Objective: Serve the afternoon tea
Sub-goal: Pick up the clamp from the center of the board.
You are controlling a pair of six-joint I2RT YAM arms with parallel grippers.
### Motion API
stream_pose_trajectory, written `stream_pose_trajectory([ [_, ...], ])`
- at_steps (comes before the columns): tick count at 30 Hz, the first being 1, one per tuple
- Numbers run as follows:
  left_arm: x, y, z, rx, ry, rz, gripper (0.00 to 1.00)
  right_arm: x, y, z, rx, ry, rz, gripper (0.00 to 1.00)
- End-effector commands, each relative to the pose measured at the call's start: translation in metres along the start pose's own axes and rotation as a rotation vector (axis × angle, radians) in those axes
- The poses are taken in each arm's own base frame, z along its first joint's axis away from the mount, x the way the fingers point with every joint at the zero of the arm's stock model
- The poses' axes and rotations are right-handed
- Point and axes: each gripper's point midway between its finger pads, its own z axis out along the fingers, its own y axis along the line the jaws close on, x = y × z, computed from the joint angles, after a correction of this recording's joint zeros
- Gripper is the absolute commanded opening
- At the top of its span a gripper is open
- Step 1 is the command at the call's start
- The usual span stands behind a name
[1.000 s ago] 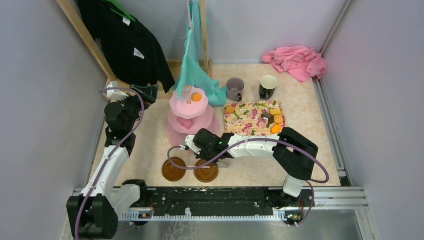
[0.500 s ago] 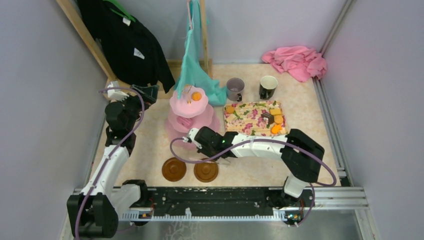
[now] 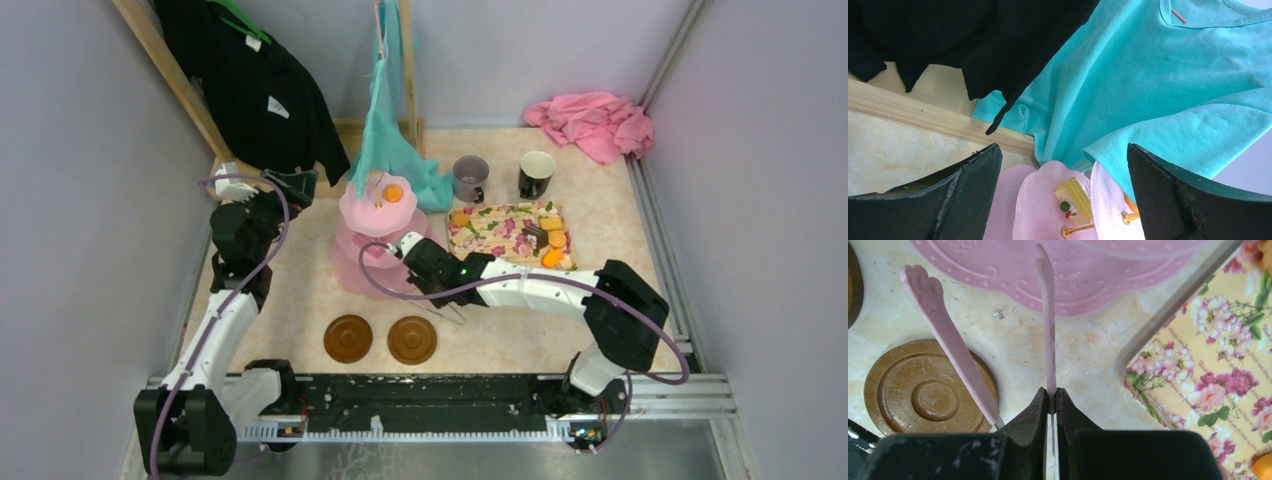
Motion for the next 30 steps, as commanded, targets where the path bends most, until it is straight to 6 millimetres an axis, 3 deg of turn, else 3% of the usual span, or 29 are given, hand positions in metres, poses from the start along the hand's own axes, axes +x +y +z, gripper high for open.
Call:
stream_pose_trajectory([
  [1, -0.004, -0.004, 0.000, 0.014, -0.005, 0.004, 0.99, -0.001, -0.018, -0.014, 0.056, -0.034, 0.123, 0.00],
  [16, -0.001, -0.002, 0.001, 0.007, 0.006, 0.002, 0.99, 0.044, -0.028, 0.008, 0.114, 0.048, 0.255, 0.00],
  [24, 0.000, -0.002, 0.001, 0.010, 0.010, 0.001, 0.99, 0.044, -0.025, 0.014, 0.107, 0.047, 0.290, 0.01],
  [30, 0.001, -0.003, 0.001, 0.014, 0.016, -0.002, 0.99, 0.036, -0.028, 0.006, 0.106, 0.012, 0.299, 0.19],
])
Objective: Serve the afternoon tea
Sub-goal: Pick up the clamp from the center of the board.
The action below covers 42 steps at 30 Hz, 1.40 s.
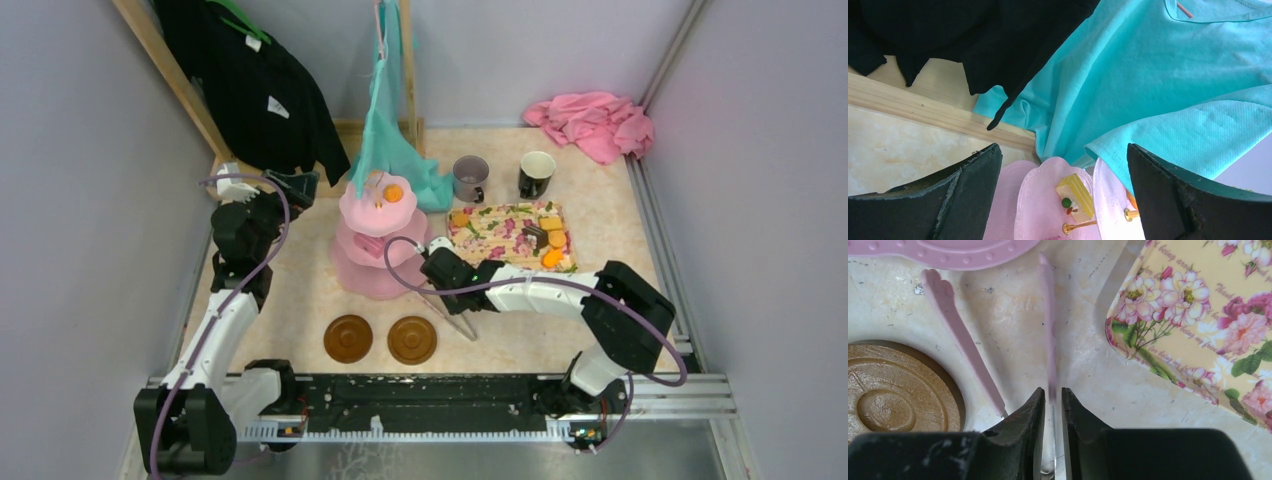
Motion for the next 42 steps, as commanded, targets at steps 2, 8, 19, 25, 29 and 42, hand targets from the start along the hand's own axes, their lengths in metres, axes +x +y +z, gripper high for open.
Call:
stream_pose_trajectory([
  [2, -0.003, -0.006, 0.001, 0.023, -0.001, 0.001, 0.99, -0.021, -0.002, -0.010, -0.006, -0.082, 0.049, 0.20],
  [8, -0.004, -0.006, 0.001, 0.025, -0.003, 0.004, 0.99, -0.025, -0.004, -0.021, -0.018, -0.115, 0.076, 0.21],
  [19, -0.004, -0.008, 0.002, 0.040, -0.003, 0.012, 0.99, -0.038, -0.006, -0.045, -0.089, -0.303, 0.150, 0.30],
  [25, -0.003, -0.007, 0.002, 0.036, -0.003, 0.014, 0.99, -0.022, 0.010, -0.034, -0.160, -0.244, 0.138, 0.45],
  [29, -0.003, -0.006, 0.002, 0.035, -0.004, 0.014, 0.99, -0.015, 0.014, -0.032, -0.174, -0.234, 0.120, 0.48],
  [42, -0.002, -0.005, 0.003, 0.029, -0.002, 0.014, 0.99, 0.000, 0.020, -0.027, -0.170, -0.187, 0.050, 0.99],
])
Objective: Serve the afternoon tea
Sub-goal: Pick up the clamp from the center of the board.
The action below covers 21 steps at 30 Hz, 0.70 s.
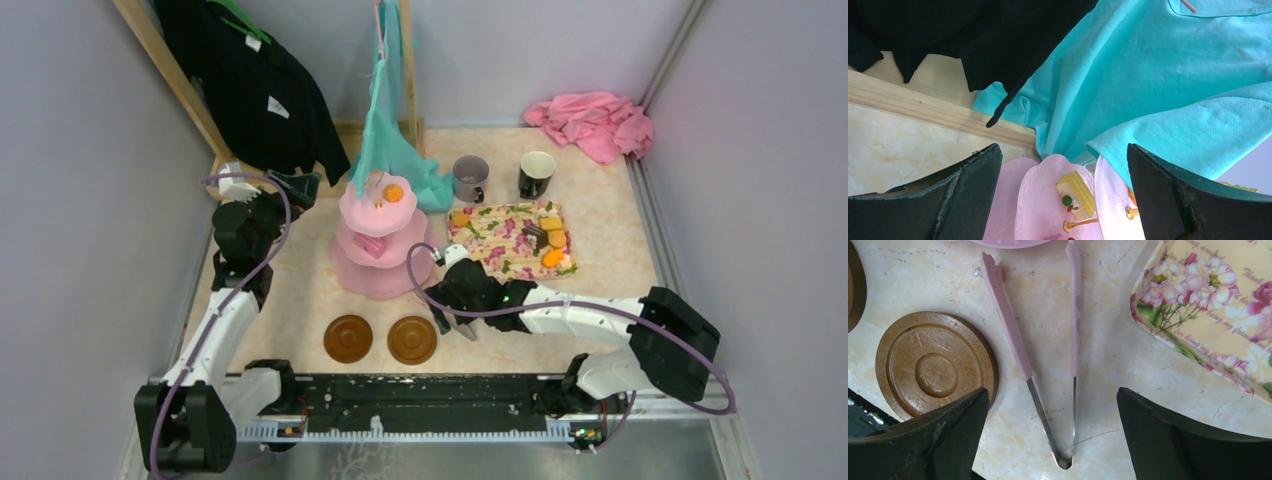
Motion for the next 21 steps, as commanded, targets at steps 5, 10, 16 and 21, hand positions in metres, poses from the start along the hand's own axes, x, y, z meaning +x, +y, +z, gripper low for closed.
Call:
stream_pose_trajectory([
  [5, -0.008, -0.006, 0.001, 0.024, -0.023, 0.016, 0.99, 0.003, 0.002, 0.006, 0.017, 0.007, -0.049, 0.95],
  [10, -0.008, -0.005, 0.001, 0.020, -0.025, 0.015, 0.99, 0.014, 0.000, 0.011, 0.038, 0.041, -0.091, 0.90],
  [16, -0.007, -0.003, 0.000, 0.015, -0.025, 0.015, 0.99, 0.021, -0.003, 0.016, 0.064, 0.062, -0.127, 0.85],
  [21, -0.005, -0.002, 0.001, 0.010, -0.022, 0.012, 0.99, 0.027, -0.005, 0.020, 0.076, 0.078, -0.143, 0.71],
])
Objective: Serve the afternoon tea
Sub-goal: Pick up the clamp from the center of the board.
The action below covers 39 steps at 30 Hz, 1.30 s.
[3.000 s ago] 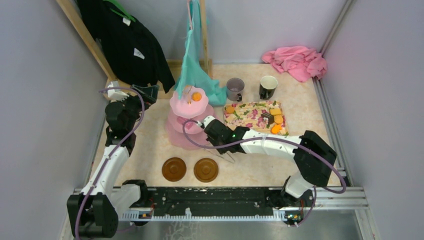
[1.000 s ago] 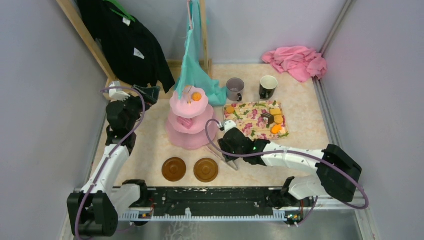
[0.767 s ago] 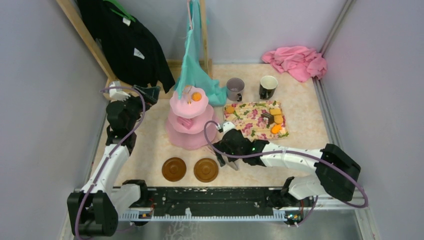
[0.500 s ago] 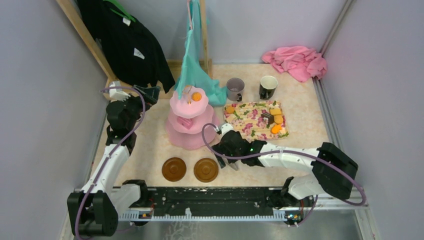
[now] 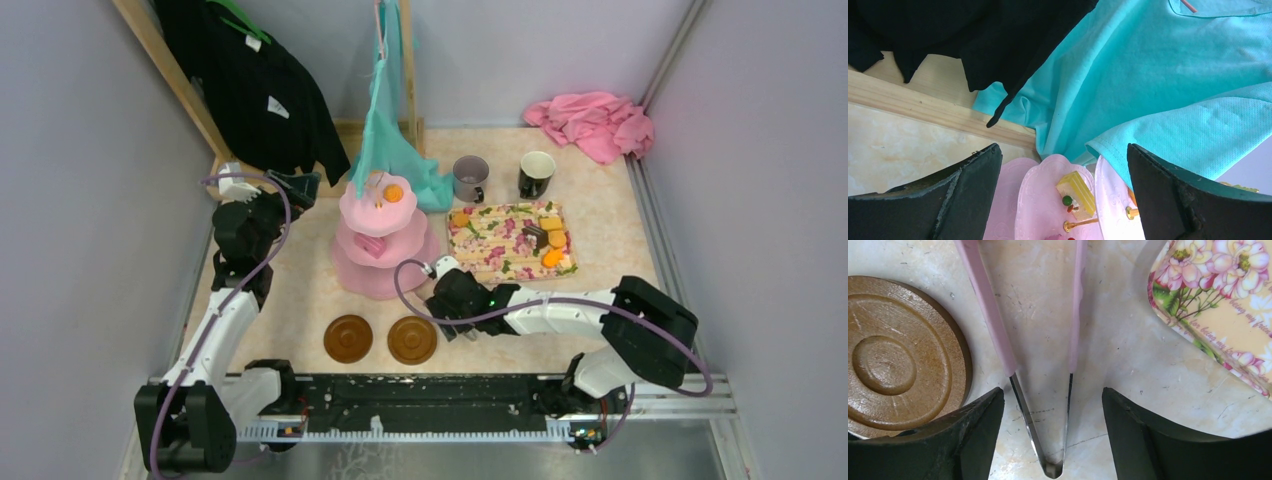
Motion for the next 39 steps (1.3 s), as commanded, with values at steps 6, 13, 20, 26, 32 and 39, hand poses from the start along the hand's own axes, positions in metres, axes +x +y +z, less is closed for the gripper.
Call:
stream_pose_trajectory([
  [6, -0.006, -0.001, 0.002, 0.008, -0.024, 0.011, 0.99, 0.003, -0.002, 0.008, 0.025, -0.011, -0.023, 0.62],
  [13, -0.006, -0.001, 0.001, 0.006, -0.027, 0.011, 0.99, 0.010, 0.000, 0.008, 0.022, 0.000, -0.012, 0.36],
  [20, -0.006, -0.002, 0.001, 0.010, -0.027, 0.010, 0.99, 0.009, 0.000, -0.003, 0.023, -0.003, 0.025, 0.36],
  [26, -0.008, -0.004, 0.000, 0.017, -0.030, 0.008, 0.99, 0.014, -0.002, -0.010, 0.052, 0.028, 0.047, 0.38],
  [32, -0.009, -0.007, -0.002, 0.026, -0.033, 0.005, 0.99, 0.014, -0.001, -0.020, 0.049, 0.023, 0.097, 0.37],
  [39, -0.011, -0.011, -0.003, 0.037, -0.039, 0.004, 0.99, 0.003, -0.002, -0.032, 0.055, -0.026, 0.168, 0.34],
])
